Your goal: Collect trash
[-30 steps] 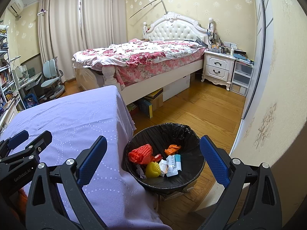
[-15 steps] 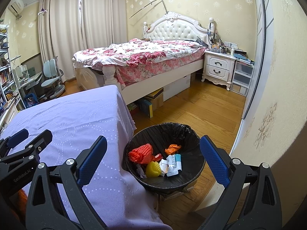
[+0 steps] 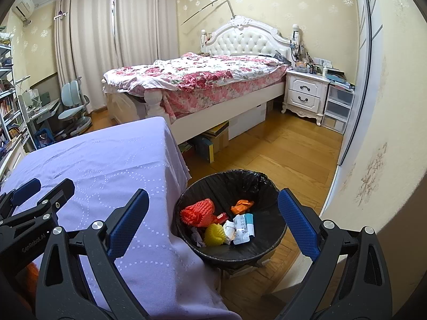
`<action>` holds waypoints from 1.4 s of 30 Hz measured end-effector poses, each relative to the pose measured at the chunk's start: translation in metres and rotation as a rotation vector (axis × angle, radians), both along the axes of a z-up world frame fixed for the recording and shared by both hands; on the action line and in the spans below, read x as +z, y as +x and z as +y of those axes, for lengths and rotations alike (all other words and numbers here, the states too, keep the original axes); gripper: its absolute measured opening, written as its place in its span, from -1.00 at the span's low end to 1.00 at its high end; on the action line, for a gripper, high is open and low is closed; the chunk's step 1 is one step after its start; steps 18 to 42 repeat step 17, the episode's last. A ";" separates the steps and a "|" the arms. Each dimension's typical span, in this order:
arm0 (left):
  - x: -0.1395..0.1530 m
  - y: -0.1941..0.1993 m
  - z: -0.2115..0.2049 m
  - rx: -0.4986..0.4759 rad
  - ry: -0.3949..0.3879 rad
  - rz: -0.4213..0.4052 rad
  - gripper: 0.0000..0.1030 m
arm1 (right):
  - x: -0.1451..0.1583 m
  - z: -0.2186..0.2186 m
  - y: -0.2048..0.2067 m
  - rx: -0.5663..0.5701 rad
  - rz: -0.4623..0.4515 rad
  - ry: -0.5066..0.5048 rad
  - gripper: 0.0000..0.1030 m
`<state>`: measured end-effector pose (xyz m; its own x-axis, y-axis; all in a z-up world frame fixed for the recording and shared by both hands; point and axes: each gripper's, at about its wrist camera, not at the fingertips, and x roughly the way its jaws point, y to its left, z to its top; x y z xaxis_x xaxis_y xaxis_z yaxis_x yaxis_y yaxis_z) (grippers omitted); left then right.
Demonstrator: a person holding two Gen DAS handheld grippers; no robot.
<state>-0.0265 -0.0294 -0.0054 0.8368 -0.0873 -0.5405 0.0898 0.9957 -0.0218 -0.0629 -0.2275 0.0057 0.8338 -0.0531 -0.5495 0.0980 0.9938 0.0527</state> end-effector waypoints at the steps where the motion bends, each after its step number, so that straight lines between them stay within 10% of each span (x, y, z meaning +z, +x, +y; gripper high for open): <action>1: 0.000 0.000 0.000 -0.002 0.002 -0.001 0.67 | 0.000 0.000 -0.002 0.001 0.001 0.000 0.85; 42: -0.006 0.015 0.023 0.042 0.040 0.044 0.67 | -0.005 0.022 0.016 0.048 0.020 -0.008 0.85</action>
